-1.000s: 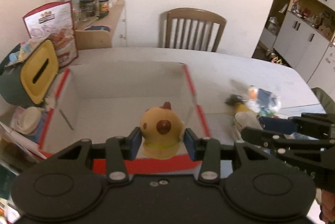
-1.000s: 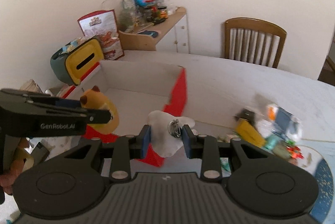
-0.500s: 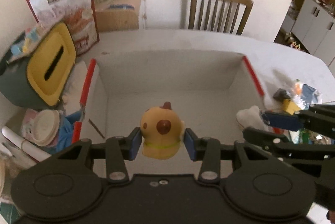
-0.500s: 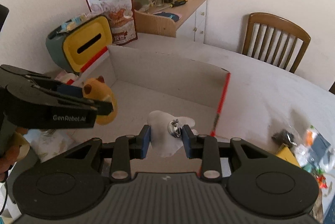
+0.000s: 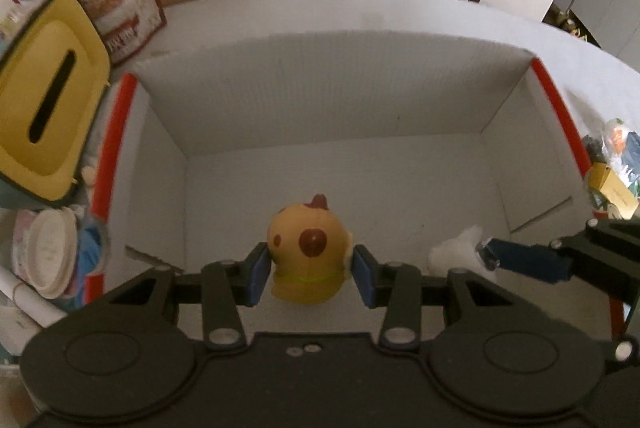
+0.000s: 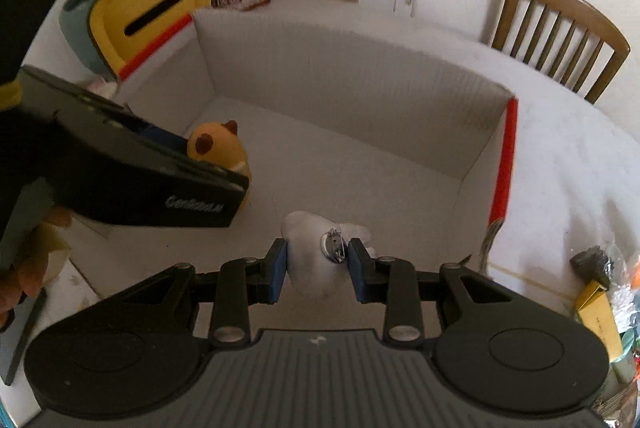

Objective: Organize objects
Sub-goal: 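Carry the yellow duck with the left tool while the right tool carries the white tissue to the box, then open both tools to drop the duck and tissue into the box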

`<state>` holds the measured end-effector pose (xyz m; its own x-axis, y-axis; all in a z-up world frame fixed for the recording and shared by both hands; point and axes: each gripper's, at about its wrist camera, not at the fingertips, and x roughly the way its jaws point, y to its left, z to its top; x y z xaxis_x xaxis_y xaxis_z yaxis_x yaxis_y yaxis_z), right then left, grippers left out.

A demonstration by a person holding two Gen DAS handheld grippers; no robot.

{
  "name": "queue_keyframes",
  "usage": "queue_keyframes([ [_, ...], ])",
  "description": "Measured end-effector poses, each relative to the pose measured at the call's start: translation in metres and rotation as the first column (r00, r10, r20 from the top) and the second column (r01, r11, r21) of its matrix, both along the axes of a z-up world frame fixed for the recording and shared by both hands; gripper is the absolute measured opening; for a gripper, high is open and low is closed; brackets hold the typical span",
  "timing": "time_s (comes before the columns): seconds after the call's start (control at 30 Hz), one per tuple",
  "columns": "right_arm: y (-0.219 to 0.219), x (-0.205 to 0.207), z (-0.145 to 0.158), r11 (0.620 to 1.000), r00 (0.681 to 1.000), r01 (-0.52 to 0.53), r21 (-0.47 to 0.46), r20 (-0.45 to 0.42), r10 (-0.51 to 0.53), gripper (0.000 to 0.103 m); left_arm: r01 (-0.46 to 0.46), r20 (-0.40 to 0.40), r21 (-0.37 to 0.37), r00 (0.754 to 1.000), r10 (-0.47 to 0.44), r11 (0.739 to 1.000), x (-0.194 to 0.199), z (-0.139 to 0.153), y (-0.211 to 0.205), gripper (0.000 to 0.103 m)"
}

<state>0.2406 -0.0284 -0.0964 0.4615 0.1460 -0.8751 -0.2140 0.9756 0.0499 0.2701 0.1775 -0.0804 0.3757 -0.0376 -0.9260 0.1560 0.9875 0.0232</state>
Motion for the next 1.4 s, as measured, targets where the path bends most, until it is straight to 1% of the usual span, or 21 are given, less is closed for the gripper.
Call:
queue_keyframes([
  [0.17, 0.004, 0.007, -0.009, 1.0, 0.998, 0.016, -0.018, -0.058, -0.017, 0.032, 0.032, -0.004, 0.008, 0.999, -0.032, 0.999, 0.005, -0.002, -0.002, 0.044],
  [0.27, 0.005, 0.01, -0.014, 1.0, 0.996, 0.021, -0.022, -0.082, -0.023, 0.033, 0.047, -0.02, -0.007, 0.999, -0.047, 0.999, 0.005, -0.005, -0.002, 0.045],
  [0.37, 0.005, 0.01, -0.016, 0.999, 0.996, 0.026, -0.027, -0.082, -0.028, 0.034, 0.055, -0.02, -0.006, 0.998, -0.055, 0.998, 0.004, -0.007, -0.002, 0.045],
  [0.47, 0.007, 0.009, -0.014, 0.999, 0.997, 0.027, -0.038, -0.077, -0.03, 0.034, 0.064, -0.023, -0.02, 0.998, -0.064, 0.998, 0.003, -0.008, -0.001, 0.05],
  [0.53, 0.007, 0.006, -0.012, 0.999, 0.997, 0.025, -0.025, -0.074, -0.027, 0.035, 0.075, -0.017, -0.033, 0.997, -0.076, 0.997, 0.002, -0.005, 0.0, 0.056],
  [0.57, 0.006, 0.005, -0.011, 0.999, 0.997, 0.028, -0.022, -0.07, -0.03, 0.035, 0.076, -0.008, -0.034, 0.997, -0.077, 0.997, 0.001, -0.003, -0.001, 0.061],
  [0.6, 0.005, 0.003, -0.009, 0.999, 0.997, 0.03, -0.019, -0.064, -0.032, 0.035, 0.079, 0.001, -0.034, 0.997, -0.079, 0.996, 0.0, -0.002, -0.001, 0.063],
  [0.73, 0.0, -0.007, 0.001, 0.999, 0.999, 0.036, 0.013, -0.031, -0.036, 0.037, 0.098, 0.028, -0.027, 0.995, -0.097, 0.995, -0.006, 0.005, -0.004, 0.066],
  [0.8, -0.003, -0.012, 0.006, 0.999, 0.999, 0.032, 0.031, -0.016, -0.031, 0.04, 0.101, 0.043, -0.027, 0.994, -0.1, 0.994, -0.01, 0.009, -0.005, 0.073],
  [0.87, -0.006, -0.017, 0.014, 0.998, 1.0, 0.031, 0.051, 0.0, -0.031, 0.042, 0.108, 0.057, -0.029, 0.993, -0.106, 0.994, -0.016, 0.014, -0.007, 0.073],
  [0.93, -0.01, -0.025, 0.021, 0.997, 0.999, 0.039, 0.069, 0.021, -0.04, 0.048, 0.103, 0.072, -0.039, 0.992, -0.1, 0.994, -0.02, 0.019, -0.007, 0.073],
  [0.97, -0.012, -0.03, 0.025, 0.996, 0.999, 0.041, 0.074, 0.032, -0.043, 0.054, 0.1, 0.078, -0.048, 0.992, -0.096, 0.994, -0.022, 0.022, -0.007, 0.073],
  [1.0, -0.015, -0.031, 0.028, 0.995, 0.998, 0.045, 0.084, 0.044, -0.049, 0.056, 0.101, 0.087, -0.052, 0.992, -0.096, 0.994, -0.024, 0.025, -0.008, 0.073],
  [1.1, -0.026, -0.04, 0.037, 0.991, 0.996, 0.057, 0.118, 0.059, -0.064, 0.056, 0.11, 0.127, -0.03, 0.986, -0.106, 0.993, -0.034, 0.035, -0.013, 0.073],
  [1.23, -0.03, -0.056, 0.051, 0.991, 0.993, 0.051, 0.124, 0.097, -0.063, 0.056, 0.117, 0.166, -0.031, 0.98, -0.11, 0.993, -0.046, 0.047, -0.019, 0.074],
  [1.3, -0.034, -0.065, 0.058, 0.989, 0.991, 0.046, 0.14, 0.119, -0.063, 0.059, 0.122, 0.191, -0.019, 0.975, -0.116, 0.992, -0.054, 0.053, -0.024, 0.076],
  [1.4, -0.042, -0.082, 0.069, 0.986, 0.986, 0.038, 0.161, 0.152, -0.063, 0.059, 0.114, 0.211, -0.039, 0.972, -0.103, 0.993, -0.067, 0.062, -0.032, 0.079],
])
